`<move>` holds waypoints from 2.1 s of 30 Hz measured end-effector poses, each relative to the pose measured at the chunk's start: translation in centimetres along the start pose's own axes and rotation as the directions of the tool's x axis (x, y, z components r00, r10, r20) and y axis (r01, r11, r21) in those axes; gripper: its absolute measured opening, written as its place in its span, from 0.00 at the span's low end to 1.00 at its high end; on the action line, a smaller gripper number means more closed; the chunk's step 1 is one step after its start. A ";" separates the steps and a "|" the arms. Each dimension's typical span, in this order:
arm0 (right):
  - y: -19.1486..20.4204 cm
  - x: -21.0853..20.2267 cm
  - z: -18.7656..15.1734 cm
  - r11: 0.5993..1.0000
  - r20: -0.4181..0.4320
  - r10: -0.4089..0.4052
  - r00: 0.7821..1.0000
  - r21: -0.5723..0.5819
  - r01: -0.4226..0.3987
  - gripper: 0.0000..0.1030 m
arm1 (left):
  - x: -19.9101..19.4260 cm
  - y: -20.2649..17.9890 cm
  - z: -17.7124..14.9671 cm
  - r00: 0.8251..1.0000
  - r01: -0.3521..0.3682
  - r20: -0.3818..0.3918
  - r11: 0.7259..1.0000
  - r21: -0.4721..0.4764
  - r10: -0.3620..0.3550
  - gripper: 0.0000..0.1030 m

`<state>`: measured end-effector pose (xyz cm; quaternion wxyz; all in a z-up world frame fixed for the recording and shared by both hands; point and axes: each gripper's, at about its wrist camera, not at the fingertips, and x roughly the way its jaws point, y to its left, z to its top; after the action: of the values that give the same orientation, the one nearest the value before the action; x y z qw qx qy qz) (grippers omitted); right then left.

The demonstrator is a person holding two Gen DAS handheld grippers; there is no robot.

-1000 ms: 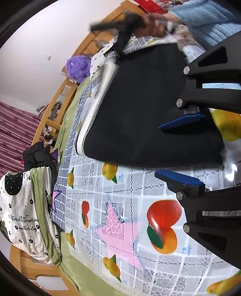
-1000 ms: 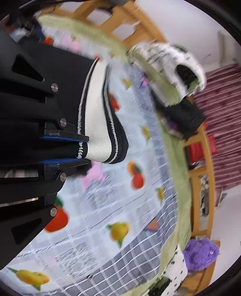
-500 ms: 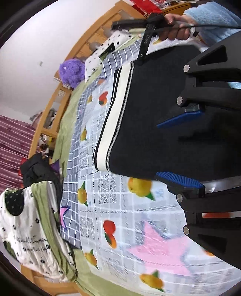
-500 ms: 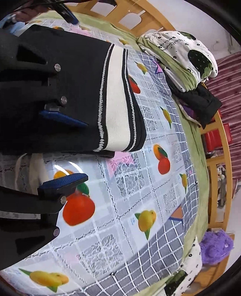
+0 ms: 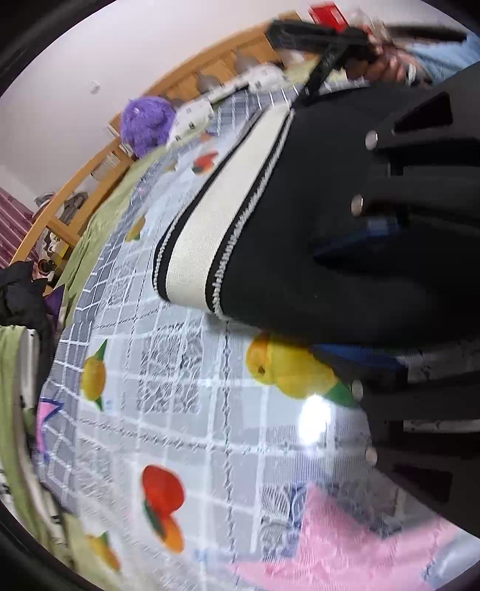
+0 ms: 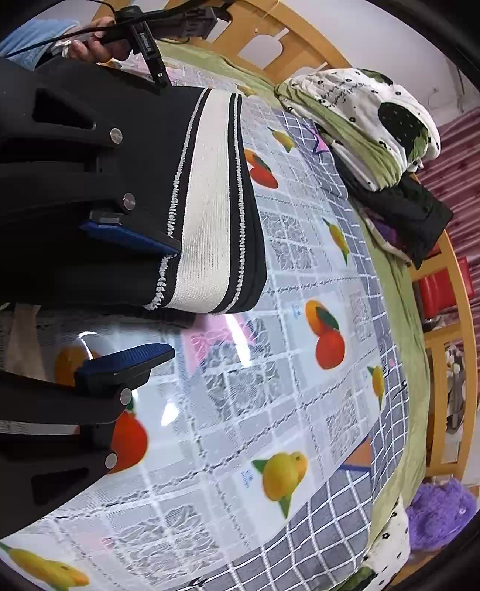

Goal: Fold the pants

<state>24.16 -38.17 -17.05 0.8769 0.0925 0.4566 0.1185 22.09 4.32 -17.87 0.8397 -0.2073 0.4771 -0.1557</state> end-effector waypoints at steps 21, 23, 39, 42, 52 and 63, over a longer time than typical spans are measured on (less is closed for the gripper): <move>9.9 3.2 5.2 0.968 0.135 -0.042 0.990 -0.240 0.074 0.33 | -7.1 2.6 2.3 0.936 -0.282 0.220 0.959 0.007 0.274 0.26; 9.7 1.8 5.8 0.978 0.188 -0.015 0.982 -0.204 0.054 0.33 | -8.1 0.9 3.1 0.922 -0.299 0.272 0.953 0.051 0.275 0.26; 12.3 7.8 7.4 0.956 0.136 -0.094 0.986 -0.263 0.127 0.33 | -1.4 -0.1 5.5 0.953 -0.276 0.151 0.958 0.081 0.262 0.34; 11.8 5.9 6.3 0.964 0.124 -0.063 0.990 -0.249 0.093 0.33 | -2.2 -0.5 3.0 0.955 -0.284 0.131 0.951 0.125 0.268 0.37; 8.9 -1.3 -3.9 0.977 0.065 -0.051 0.997 -0.205 0.063 0.34 | -7.9 -2.1 -9.1 0.979 -0.190 0.107 0.970 0.154 0.175 0.37; 8.8 -4.9 -10.0 0.976 0.010 -0.092 0.996 -0.195 0.092 0.34 | -11.7 -3.1 -16.3 0.949 -0.314 0.078 0.890 0.329 0.306 0.40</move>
<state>12.11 -30.68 -16.48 0.8865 -0.0153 0.4460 0.1221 1.99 3.74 -15.14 0.8824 0.0166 0.4602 -0.0966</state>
